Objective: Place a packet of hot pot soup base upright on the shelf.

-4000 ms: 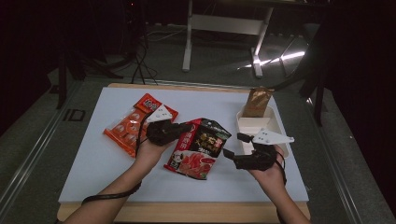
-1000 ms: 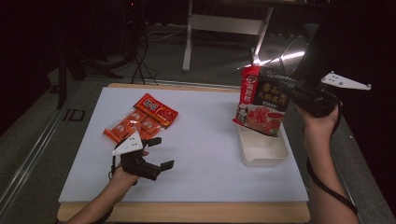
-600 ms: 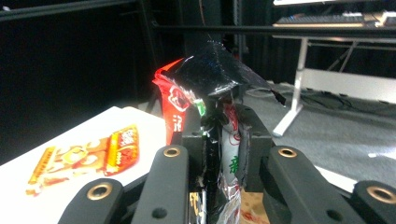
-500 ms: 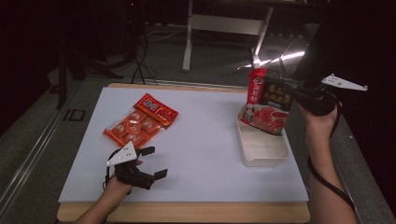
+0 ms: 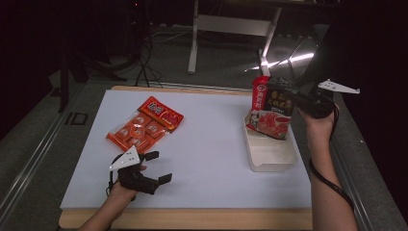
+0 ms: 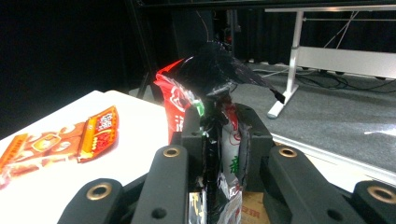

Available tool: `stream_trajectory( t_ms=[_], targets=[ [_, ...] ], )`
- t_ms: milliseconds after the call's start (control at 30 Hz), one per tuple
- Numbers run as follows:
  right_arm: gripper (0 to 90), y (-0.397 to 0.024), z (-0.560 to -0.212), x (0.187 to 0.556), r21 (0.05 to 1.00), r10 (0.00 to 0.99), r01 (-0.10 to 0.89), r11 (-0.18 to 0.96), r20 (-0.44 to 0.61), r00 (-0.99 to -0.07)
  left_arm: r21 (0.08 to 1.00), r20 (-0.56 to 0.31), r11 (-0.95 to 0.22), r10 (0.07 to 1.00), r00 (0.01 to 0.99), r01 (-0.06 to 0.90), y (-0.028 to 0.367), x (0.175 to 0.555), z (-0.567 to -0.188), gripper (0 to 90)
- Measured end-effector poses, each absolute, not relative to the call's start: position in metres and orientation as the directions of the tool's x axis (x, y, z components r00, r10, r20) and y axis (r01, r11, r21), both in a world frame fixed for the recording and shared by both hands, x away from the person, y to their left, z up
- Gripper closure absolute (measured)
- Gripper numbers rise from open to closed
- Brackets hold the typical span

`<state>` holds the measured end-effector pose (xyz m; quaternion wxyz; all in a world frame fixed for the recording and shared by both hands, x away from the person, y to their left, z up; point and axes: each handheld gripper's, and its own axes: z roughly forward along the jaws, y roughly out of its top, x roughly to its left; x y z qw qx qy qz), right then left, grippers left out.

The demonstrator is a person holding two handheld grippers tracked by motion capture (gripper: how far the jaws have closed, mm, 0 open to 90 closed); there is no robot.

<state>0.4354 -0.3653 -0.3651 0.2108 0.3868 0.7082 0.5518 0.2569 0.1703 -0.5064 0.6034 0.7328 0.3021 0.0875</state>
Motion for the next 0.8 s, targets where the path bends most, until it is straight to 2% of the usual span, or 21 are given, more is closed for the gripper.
stream_trajectory(
  t_ms=[367, 800],
  targets=[
    [75.0, -0.361, -0.382, 0.446, 0.937, 0.745, 0.316, 0.149, 0.104, -0.659, 0.934, -0.246, -0.091, 0.542, 0.804, 0.347, 0.170, 0.258, -0.509, 1.5],
    [74.1, -0.356, -0.390, 0.446, 0.944, 0.704, 0.302, 0.133, 0.125, -0.700, 0.934, -0.246, -0.090, 0.544, 0.802, 0.347, 0.171, 0.258, -0.511, 1.5]
  ],
)
